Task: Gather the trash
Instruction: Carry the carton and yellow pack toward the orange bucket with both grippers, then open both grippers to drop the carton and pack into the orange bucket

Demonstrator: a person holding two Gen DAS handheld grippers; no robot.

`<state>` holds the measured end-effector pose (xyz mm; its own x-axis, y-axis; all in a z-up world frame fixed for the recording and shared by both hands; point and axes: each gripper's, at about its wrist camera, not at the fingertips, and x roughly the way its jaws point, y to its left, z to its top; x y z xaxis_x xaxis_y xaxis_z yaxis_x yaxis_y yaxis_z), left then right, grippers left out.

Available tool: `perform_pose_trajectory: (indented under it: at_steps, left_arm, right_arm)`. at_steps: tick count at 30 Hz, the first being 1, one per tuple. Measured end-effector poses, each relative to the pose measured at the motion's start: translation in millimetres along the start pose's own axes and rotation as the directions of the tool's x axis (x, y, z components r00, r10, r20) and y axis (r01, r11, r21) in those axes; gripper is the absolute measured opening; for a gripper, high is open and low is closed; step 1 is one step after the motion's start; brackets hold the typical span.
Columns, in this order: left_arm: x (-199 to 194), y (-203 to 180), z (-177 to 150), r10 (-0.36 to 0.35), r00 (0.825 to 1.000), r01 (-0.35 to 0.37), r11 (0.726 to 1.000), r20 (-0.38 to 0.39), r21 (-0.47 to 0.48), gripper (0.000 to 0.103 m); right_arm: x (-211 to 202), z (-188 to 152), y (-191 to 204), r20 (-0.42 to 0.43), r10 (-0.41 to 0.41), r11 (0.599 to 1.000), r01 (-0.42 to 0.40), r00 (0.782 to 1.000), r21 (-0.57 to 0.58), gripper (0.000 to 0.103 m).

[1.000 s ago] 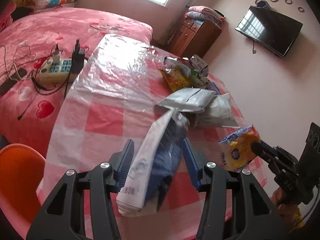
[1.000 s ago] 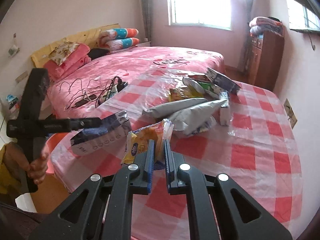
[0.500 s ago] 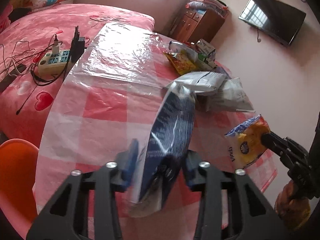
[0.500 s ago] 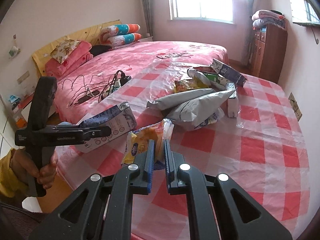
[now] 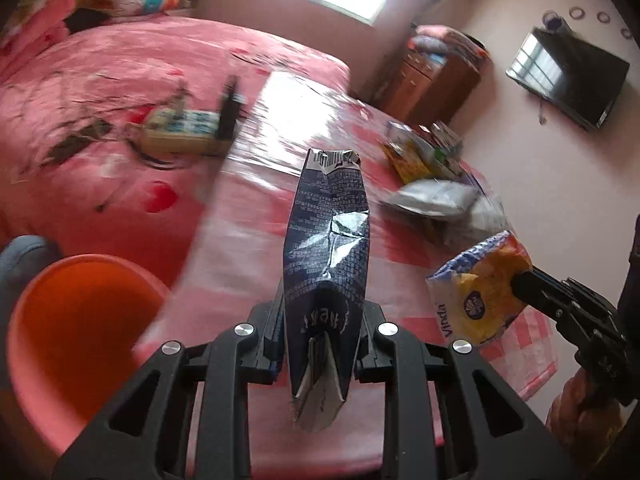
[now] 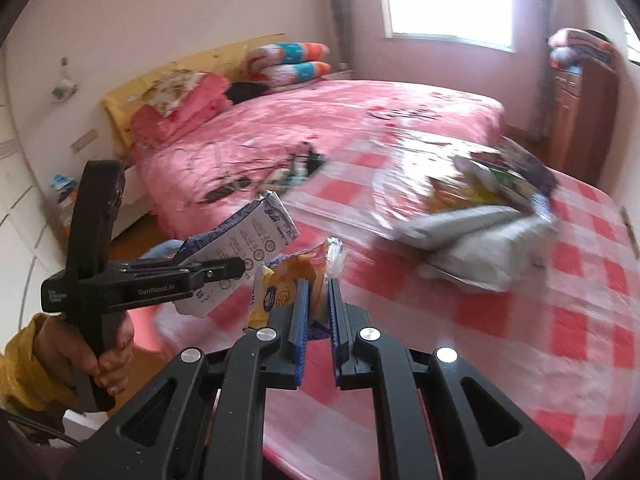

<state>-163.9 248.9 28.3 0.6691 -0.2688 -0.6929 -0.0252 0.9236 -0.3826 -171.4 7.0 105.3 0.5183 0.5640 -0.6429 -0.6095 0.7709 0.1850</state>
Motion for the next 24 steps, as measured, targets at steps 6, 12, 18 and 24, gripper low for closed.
perform_pose_trajectory:
  at_steps: [6, 12, 18, 24]
  left_arm:
    - [-52, 63, -12, 0.156, 0.986, -0.15, 0.984, 0.061, -0.094, 0.026]
    - [-65, 118, -38, 0.291, 0.955, -0.275, 0.943, 0.059, -0.19, 0.026]
    - [-66, 151, -58, 0.393, 0.915, -0.357, 0.892, 0.087, -0.279, 0.072]
    - [-79, 147, -50, 0.4, 0.898, -0.354, 0.904, 0.185, -0.239, 0.078]
  right_arm:
    - [37, 26, 61, -0.024, 0.169, 0.982, -0.17, 0.985, -0.077, 0.011]
    - [90, 35, 114, -0.087, 0.266, 0.953, -0.276, 0.96, -0.129, 0.014]
    - [114, 24, 111, -0.084, 0.268, 0.96, -0.274, 0.96, -0.061, 0.072]
    - [80, 28, 80, 0.062, 0.175, 0.984, -0.174, 0.983, -0.027, 0.092]
